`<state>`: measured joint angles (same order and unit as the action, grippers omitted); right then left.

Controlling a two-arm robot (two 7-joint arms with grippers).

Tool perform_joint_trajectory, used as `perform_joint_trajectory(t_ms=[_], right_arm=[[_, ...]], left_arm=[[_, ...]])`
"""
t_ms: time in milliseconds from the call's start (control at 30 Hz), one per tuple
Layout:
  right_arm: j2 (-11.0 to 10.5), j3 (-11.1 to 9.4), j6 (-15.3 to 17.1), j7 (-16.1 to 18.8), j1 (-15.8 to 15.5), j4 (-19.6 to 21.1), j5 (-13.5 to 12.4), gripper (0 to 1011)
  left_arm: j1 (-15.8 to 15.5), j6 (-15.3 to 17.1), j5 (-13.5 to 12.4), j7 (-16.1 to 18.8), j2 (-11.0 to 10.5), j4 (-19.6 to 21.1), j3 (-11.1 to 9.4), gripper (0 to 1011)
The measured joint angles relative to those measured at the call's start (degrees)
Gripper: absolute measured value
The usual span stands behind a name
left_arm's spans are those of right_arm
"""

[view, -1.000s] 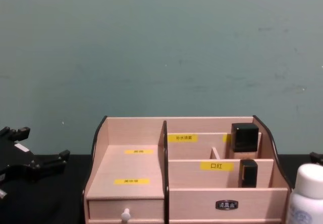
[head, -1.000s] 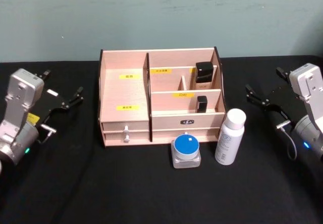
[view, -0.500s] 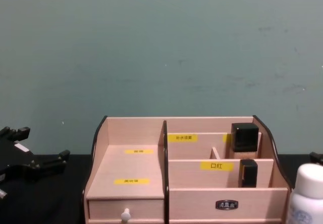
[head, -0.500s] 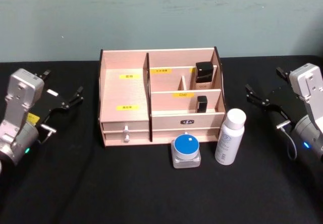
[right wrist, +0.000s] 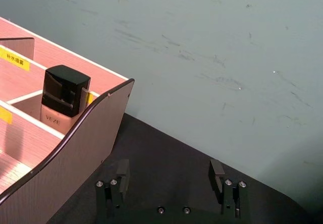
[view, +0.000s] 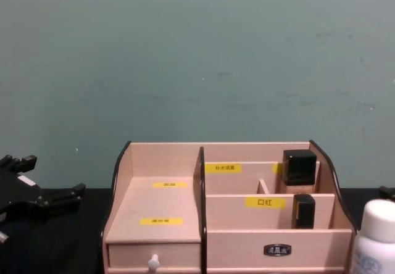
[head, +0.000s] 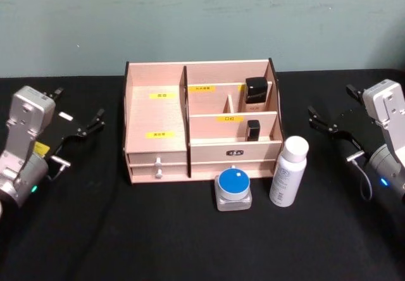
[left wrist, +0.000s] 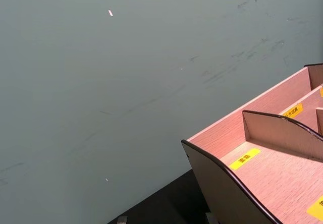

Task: Pick up the facial cleanser and watermelon frost from the table and place them into the tiered storage box.

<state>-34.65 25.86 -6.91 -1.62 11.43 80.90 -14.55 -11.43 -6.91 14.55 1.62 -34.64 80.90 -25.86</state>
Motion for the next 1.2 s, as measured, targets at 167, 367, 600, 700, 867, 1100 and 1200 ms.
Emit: perform_joint_trajectory(t_ms=[167, 367, 600, 700, 867, 1100, 1200], right_arm=[[0.05, -0.82, 0.23, 0.5, -0.19, 0.06, -0.45, 1002], [-1.19, -3.39, 0.85, 2.68, -2.0, 2.78, -2.86, 1002], [-3.78, -6.82, 0.84, 5.97, -6.37, 9.1, -6.76, 1002], [-5.25, -8.41, 0.89, 7.38, -9.05, 12.57, -8.49, 1002], [-7.32, -10.81, 1.34, 8.81, -13.49, 17.63, -10.64, 1002], [-10.26, -14.86, 1.3, 10.15, -20.72, 24.66, -12.61, 1002], [-10.9, -15.79, 1.12, 11.03, -22.72, 26.21, -13.49, 1002]], left_arm=[[0.01, 0.0, 0.0, 0.0, 0.0, 0.0, 0.0, 1001], [0.0, 0.0, 0.0, 0.0, 0.0, 0.0, 0.0, 1001], [0.01, 0.0, 0.0, 0.0, 0.0, 0.0, 0.0, 1001], [0.0, 0.0, 0.0, 0.0, 0.0, 0.0, 0.0, 1001], [0.0, 0.0, 0.0, 0.0, 0.0, 0.0, 0.0, 1001], [0.0, 0.0, 0.0, 0.0, 0.0, 0.0, -0.01, 1001], [0.0, 0.0, 0.0, 0.0, 0.0, 0.0, 0.0, 1001]])
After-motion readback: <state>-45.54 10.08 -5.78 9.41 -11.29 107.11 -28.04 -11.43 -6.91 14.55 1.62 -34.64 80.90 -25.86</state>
